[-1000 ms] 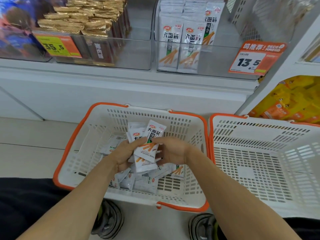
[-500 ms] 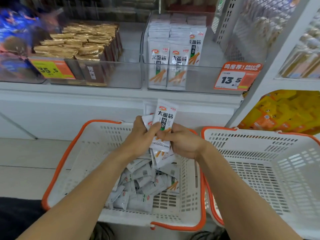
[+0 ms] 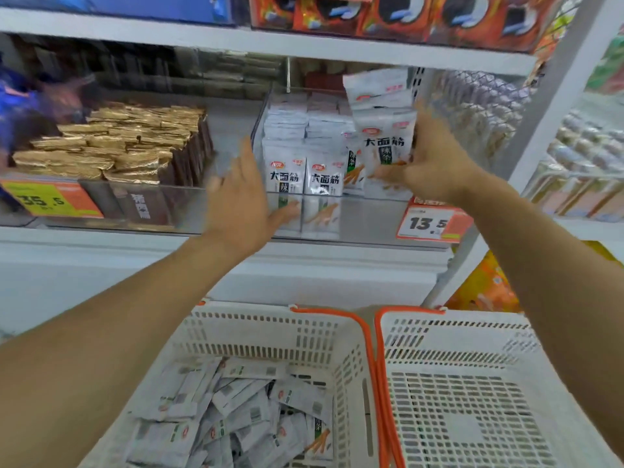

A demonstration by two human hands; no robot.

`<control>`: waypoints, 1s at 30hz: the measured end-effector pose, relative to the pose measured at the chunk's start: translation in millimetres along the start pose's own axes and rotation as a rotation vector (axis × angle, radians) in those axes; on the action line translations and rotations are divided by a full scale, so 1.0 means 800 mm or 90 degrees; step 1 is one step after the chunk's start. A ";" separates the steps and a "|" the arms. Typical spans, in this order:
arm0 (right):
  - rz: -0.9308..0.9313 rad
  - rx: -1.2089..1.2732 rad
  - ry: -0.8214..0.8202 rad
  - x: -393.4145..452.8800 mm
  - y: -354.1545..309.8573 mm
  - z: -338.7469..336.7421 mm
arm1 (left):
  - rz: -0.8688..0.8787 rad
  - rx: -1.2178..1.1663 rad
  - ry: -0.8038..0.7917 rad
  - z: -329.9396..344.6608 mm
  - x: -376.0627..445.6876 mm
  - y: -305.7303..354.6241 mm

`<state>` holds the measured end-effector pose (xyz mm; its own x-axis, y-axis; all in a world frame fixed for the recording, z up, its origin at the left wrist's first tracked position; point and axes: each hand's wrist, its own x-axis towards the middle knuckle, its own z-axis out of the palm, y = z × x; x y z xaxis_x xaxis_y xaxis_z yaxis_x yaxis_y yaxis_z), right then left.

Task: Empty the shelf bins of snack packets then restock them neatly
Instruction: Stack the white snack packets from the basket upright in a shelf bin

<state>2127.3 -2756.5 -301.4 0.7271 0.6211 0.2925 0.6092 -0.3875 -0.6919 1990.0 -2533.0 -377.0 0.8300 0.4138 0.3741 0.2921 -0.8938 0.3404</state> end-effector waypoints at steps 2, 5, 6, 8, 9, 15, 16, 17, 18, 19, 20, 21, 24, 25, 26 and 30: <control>0.046 -0.024 -0.024 0.020 0.017 0.001 | -0.009 0.057 0.035 0.003 -0.003 0.005; 0.150 0.099 -0.020 0.054 0.029 0.011 | -0.004 0.018 0.066 0.008 -0.002 -0.001; 0.197 0.153 -0.031 0.066 0.034 0.017 | 0.001 0.006 0.069 0.009 -0.001 -0.002; 0.294 0.201 -0.088 0.086 0.039 0.031 | 0.012 -0.001 0.078 0.010 -0.002 -0.004; 0.345 0.169 -0.129 0.090 0.040 0.036 | 0.015 0.000 0.081 0.010 -0.003 -0.004; 0.414 -0.020 -0.187 0.094 0.045 0.056 | 0.015 0.012 0.089 0.013 -0.002 -0.006; 0.410 -0.029 -0.193 0.093 0.045 0.058 | 0.015 0.010 0.090 0.013 -0.003 -0.007; 0.413 -0.043 -0.208 0.094 0.046 0.058 | 0.015 0.010 0.091 0.013 -0.003 -0.006; 0.418 -0.064 -0.229 0.093 0.045 0.059 | 0.017 0.010 0.092 0.013 -0.003 -0.006; 0.421 -0.087 -0.245 0.093 0.044 0.060 | 0.019 0.010 0.094 0.012 -0.004 -0.006; 0.420 -0.103 -0.248 0.094 0.043 0.061 | 0.019 0.010 0.096 0.012 -0.004 -0.005; 0.415 -0.113 -0.237 0.096 0.043 0.062 | 0.018 0.011 0.098 0.012 -0.004 -0.006; 0.383 -0.153 -0.163 0.106 0.047 0.069 | 0.016 0.016 0.106 0.013 -0.004 -0.006; 0.372 -0.186 -0.141 0.109 0.049 0.070 | 0.016 0.014 0.110 0.014 -0.004 -0.006; 0.360 -0.215 -0.124 0.112 0.051 0.072 | 0.016 0.013 0.113 0.014 -0.004 -0.006; 0.346 -0.152 -0.149 0.116 0.055 0.071 | 0.018 0.013 0.116 0.016 -0.004 -0.008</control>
<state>2203.3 -2677.1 -342.2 0.8804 0.4148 -0.2298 0.2458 -0.8136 -0.5269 1992.0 -2531.0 -391.4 0.7384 0.4116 0.5342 0.2809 -0.9079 0.3112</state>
